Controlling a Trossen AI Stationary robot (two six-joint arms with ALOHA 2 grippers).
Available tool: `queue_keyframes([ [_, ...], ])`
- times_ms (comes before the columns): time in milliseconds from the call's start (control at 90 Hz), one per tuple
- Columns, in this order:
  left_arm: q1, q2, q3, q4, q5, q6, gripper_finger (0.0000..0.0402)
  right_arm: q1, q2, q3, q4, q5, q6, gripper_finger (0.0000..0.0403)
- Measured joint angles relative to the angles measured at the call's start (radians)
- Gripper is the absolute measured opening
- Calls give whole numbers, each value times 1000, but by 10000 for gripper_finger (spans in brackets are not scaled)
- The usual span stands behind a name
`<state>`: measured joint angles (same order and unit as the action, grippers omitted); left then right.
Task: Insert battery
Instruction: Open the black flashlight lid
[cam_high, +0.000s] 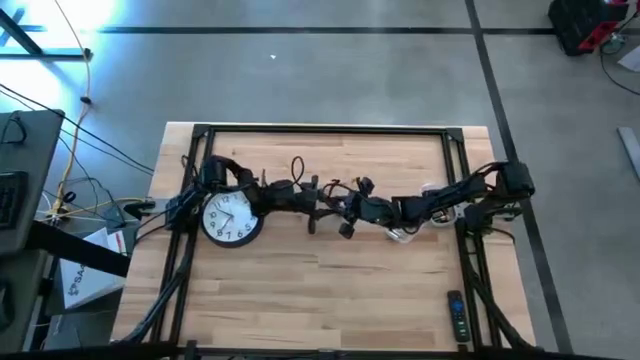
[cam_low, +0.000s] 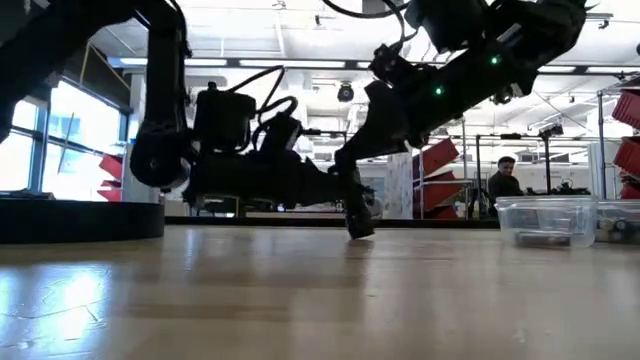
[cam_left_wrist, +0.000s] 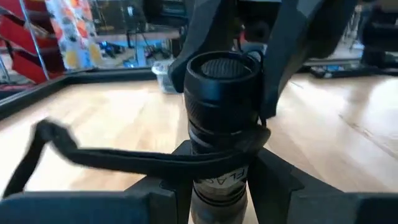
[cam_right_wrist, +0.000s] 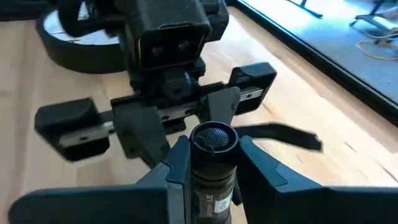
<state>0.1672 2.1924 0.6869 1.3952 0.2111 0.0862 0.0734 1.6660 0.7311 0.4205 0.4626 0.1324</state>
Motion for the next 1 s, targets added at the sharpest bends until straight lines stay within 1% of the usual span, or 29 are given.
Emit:
queue_keyframes([
  [111, -2, -63, 1, -131, 32, 34, 99, -1, -4, 0, -6, -31, -19, 61],
  [211, -3, -109, 0, -229, 84, 57, 99, -1, -6, 0, -8, -75, -50, 61],
  [389, -4, -161, -1, -330, 235, 65, 99, -1, -7, 0, -2, -212, -111, 57],
  [511, -5, -191, 1, -405, 252, 83, 99, -1, -7, 1, -3, -256, -137, 44],
  [678, -6, -225, 2, -480, 234, 93, 99, -2, -29, 0, -47, -254, -152, 22],
  [867, -6, -239, 1, -510, 228, 95, 99, -2, -129, -2, -160, -159, -156, 8],
  [1000, -7, -240, 1, -512, 180, 91, 100, -1, -158, -2, -157, -152, -109, 2],
])
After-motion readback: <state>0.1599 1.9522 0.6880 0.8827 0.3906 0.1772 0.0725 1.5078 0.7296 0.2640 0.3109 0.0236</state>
